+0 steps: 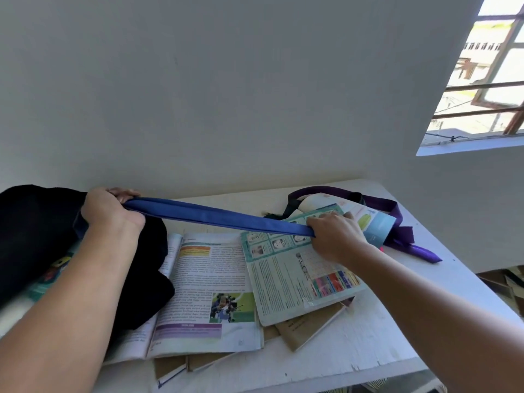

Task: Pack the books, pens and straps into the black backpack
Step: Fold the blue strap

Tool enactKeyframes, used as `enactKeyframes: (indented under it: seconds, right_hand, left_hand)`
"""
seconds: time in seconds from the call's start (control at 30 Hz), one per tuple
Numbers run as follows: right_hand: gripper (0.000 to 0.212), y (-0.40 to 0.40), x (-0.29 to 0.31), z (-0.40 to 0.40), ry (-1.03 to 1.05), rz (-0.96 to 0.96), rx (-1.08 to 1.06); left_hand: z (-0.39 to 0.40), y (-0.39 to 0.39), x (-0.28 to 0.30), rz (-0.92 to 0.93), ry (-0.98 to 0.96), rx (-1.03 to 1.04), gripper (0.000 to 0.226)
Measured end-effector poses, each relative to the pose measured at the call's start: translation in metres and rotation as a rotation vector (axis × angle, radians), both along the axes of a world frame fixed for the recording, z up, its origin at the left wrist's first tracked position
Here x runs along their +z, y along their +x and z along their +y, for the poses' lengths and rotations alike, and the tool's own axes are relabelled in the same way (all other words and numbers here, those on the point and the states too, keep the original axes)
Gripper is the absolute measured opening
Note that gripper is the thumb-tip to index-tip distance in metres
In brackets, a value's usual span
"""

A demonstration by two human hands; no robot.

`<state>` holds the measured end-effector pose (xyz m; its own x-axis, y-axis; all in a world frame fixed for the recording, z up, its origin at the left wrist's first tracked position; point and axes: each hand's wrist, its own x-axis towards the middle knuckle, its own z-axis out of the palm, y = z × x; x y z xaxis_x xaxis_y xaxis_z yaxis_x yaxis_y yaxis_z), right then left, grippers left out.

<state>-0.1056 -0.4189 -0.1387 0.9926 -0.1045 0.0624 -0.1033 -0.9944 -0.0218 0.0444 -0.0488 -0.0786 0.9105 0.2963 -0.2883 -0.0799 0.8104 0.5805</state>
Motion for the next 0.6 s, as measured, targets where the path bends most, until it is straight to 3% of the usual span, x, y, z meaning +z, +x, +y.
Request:
enactKeyframes:
  seconds: [0.07, 0.17, 0.27, 0.33, 0.43, 0.6]
  right_hand:
    - [0.016, 0.002, 0.000, -0.003, -0.018, 0.027, 0.010]
    - [0.027, 0.003, 0.000, -0.001, -0.027, 0.139, 0.053]
    - [0.067, 0.003, 0.008, 0.010, 0.040, 0.225, 0.129]
    - [0.086, 0.007, 0.021, 0.025, 0.161, 0.267, 0.165]
    - [0.073, 0.015, 0.032, 0.049, 0.474, 0.173, 0.186]
    - [0.041, 0.027, 0.044, 0.087, 1.286, 0.157, 0.090]
  left_hand:
    - [-0.001, 0.002, 0.003, 0.034, 0.068, 0.028, 0.052]
    - [-0.014, -0.005, 0.006, 0.019, 0.284, 0.081, 0.033]
    - [-0.036, -0.017, 0.008, -0.093, 0.465, 0.030, 0.012]
    - [-0.050, -0.026, 0.007, -0.153, 0.615, -0.060, 0.028]
    - [-0.074, -0.046, 0.005, -0.248, 0.982, -0.234, 0.051]
    - [-0.110, -0.077, 0.004, -0.443, 1.611, -0.566, 0.052]
